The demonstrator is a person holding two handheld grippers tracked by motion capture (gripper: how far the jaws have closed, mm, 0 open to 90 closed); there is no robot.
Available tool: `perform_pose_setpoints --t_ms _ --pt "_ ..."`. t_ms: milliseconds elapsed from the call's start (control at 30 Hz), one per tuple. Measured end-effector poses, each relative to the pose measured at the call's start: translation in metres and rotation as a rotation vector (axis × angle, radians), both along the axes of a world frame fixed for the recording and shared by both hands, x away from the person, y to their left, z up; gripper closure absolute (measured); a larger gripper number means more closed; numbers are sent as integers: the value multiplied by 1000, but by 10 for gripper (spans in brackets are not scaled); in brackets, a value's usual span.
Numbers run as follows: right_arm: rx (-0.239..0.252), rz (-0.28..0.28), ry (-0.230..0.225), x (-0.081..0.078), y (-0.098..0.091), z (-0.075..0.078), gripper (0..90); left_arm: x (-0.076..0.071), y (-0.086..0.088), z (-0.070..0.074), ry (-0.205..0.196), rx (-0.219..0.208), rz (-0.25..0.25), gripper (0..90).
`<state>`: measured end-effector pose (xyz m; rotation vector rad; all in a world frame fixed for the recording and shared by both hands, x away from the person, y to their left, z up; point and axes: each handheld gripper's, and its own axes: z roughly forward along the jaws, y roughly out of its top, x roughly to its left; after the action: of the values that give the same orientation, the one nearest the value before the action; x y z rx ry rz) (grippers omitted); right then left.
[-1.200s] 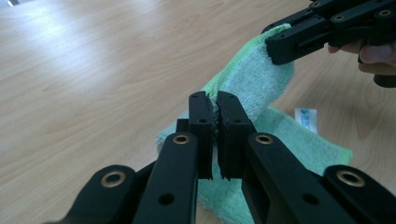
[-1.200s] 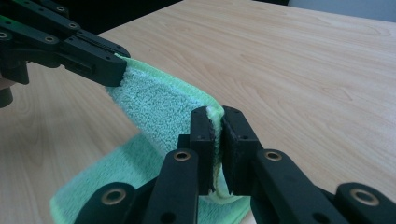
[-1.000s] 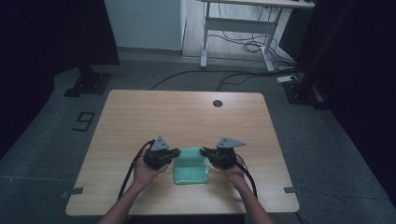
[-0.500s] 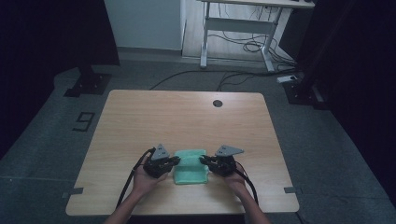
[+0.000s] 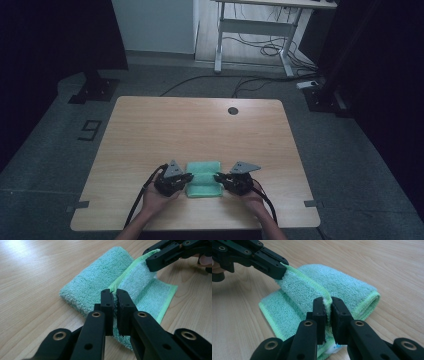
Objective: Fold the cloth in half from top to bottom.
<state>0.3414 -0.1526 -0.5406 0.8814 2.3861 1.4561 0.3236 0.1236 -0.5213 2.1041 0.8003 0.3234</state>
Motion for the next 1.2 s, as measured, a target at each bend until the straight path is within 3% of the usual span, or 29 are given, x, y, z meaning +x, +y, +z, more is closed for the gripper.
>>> perform_pose_setpoints --t_ms 333,533,600,767,900,933,967,1033,1167,1200 --pt "1 16 2 -12 -6 -6 813 -13 -3 -3 -17 11 -22 836" --pt "-31 34 2 -18 -7 -9 765 -18 -5 -14 -1 29 -34 816" --pt "-52 49 4 -21 -6 -9 742 -19 -5 -15 -4 27 -36 789" --pt "-40 58 18 -23 -8 -9 706 -22 -3 -14 8 18 -44 699" --pt "-44 88 26 -29 -8 -7 608 -27 -1 -11 9 15 -56 521" --pt "-41 88 24 -31 -9 -5 575 -31 2 -5 -8 -7 -56 495" --pt "-41 88 24 -31 -9 -5 575 -31 2 -5 -8 -7 -56 479" --pt "-5 76 11 -35 -13 3 525 -33 9 8 -29 -69 -58 465" --pt "6 39 -10 -30 -14 13 517 -25 8 17 -39 -71 -38 473" --pt "-4 19 -11 -21 -10 17 509 -13 4 17 -20 -72 -26 479"
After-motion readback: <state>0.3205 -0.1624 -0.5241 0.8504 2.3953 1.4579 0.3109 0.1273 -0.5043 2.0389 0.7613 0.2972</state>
